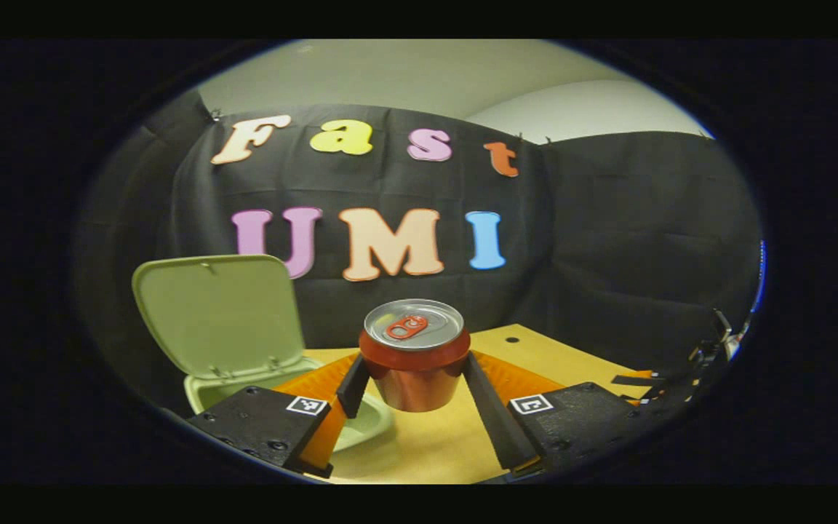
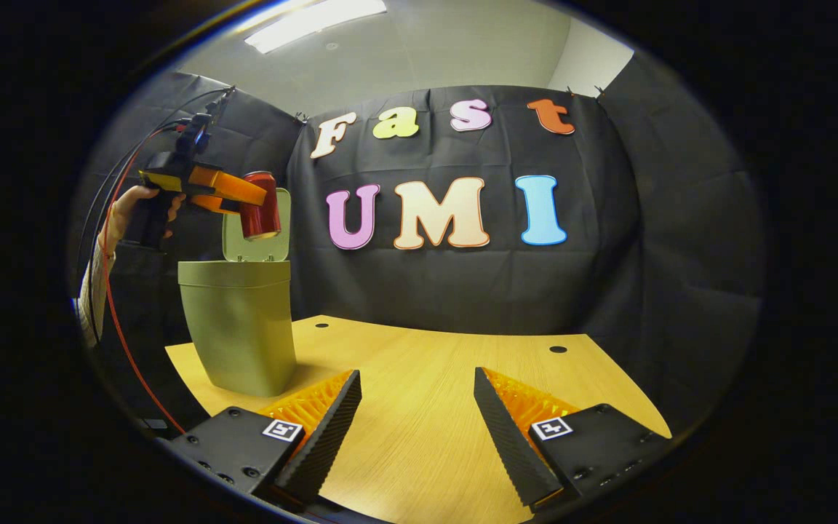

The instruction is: Press the lid of the desktop garbage bin to open it, pick up the crumpled paper on the desktop and throw it into the bin, then pick up the pop can on the desktop and drop it into the bin, and finally close the garbage bin lid.

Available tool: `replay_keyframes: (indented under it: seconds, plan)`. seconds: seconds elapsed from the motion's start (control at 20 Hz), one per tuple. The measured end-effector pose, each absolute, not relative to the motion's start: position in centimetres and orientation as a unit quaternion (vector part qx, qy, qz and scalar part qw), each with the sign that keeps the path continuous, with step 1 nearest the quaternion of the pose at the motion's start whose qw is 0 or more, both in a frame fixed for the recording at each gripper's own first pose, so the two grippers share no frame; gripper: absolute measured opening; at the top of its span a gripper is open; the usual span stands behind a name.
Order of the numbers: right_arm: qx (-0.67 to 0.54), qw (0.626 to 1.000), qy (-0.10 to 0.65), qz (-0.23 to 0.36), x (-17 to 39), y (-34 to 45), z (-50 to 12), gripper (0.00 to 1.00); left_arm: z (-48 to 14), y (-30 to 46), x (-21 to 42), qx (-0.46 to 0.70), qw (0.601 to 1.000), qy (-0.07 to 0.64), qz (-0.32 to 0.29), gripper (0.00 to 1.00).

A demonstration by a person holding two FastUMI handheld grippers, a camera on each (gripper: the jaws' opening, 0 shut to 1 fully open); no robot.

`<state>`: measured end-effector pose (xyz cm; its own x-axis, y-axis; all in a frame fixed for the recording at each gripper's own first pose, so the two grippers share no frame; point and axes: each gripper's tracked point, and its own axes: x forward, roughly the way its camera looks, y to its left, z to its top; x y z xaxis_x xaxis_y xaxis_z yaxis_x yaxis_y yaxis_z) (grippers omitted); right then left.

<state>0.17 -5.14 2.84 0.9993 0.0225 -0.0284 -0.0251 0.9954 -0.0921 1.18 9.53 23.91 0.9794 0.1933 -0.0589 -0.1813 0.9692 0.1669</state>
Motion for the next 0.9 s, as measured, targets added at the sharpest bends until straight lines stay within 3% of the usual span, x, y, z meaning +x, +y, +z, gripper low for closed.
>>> replay_keyframes:
  seconds: [0.2, 0.45, 0.75, 0.9]
  plan:
    - [-0.047, 0.999, 0.018, 0.013, 0.3, -5.1, 2.7, 0.98, 22.8, 14.5, -0.8, 0.092, 0.981, 0.063, 0.156, 0.76]
    - [-0.049, 0.999, 0.02, 0.013, 0.4, -5.2, 2.4, 0.98, 20.9, 17.2, -2.0, 0.076, 0.977, 0.083, 0.181, 0.77]
    - [-0.041, 0.999, 0.021, 0.01, 0.3, -5.5, 2.5, 0.98, 22.9, 18.2, -2.4, 0.095, 0.971, 0.06, 0.212, 0.86]
    - [-0.049, 0.999, 0.015, 0.013, -0.2, -5.3, 3.0, 0.98, 24.9, 18.4, -2.3, 0.086, 0.97, 0.046, 0.223, 0.84]
